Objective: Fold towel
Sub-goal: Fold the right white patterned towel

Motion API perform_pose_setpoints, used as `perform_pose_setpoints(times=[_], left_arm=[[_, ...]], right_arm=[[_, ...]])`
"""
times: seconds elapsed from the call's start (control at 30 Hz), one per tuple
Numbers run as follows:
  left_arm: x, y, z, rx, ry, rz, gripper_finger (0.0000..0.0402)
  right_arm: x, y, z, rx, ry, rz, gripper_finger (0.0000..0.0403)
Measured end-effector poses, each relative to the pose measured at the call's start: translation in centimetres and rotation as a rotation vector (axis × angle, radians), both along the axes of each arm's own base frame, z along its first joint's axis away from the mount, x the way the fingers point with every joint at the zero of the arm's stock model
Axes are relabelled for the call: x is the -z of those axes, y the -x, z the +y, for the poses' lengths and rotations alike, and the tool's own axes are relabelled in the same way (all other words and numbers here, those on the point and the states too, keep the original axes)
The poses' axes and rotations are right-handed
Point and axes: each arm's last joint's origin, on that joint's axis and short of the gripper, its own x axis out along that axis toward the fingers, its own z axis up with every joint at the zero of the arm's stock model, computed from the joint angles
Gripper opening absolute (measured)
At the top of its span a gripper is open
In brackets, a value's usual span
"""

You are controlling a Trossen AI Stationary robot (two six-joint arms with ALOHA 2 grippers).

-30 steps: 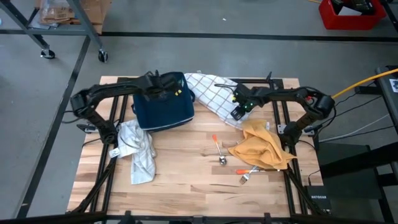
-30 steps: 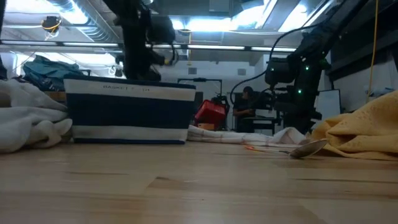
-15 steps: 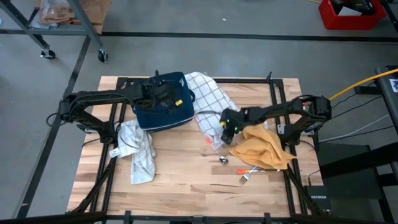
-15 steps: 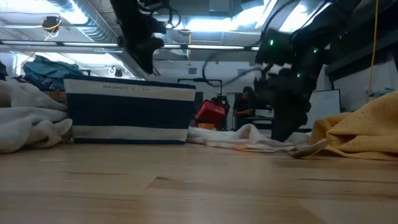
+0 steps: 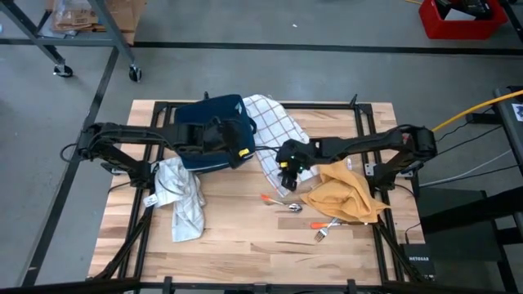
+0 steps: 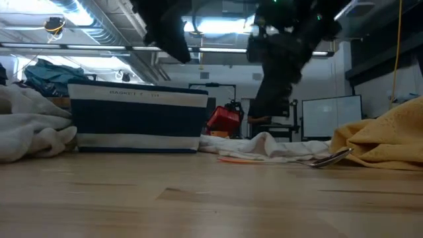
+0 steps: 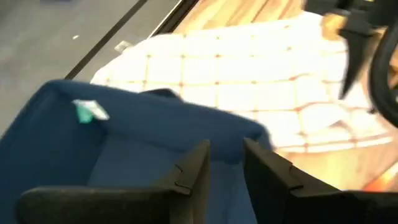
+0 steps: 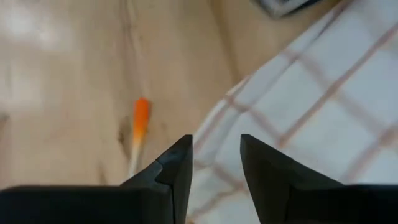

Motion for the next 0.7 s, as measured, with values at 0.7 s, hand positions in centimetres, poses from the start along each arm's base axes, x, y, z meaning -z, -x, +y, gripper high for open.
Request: perform_pose_setpoints(times=[0.7], left_arm=[[-12.4,10.0,-1.2,0.134,-0.209,-0.343,0.0088]], right_arm=[[-23.7,16.7,-0.4,0.274,0.573,-0.238,0.0138]])
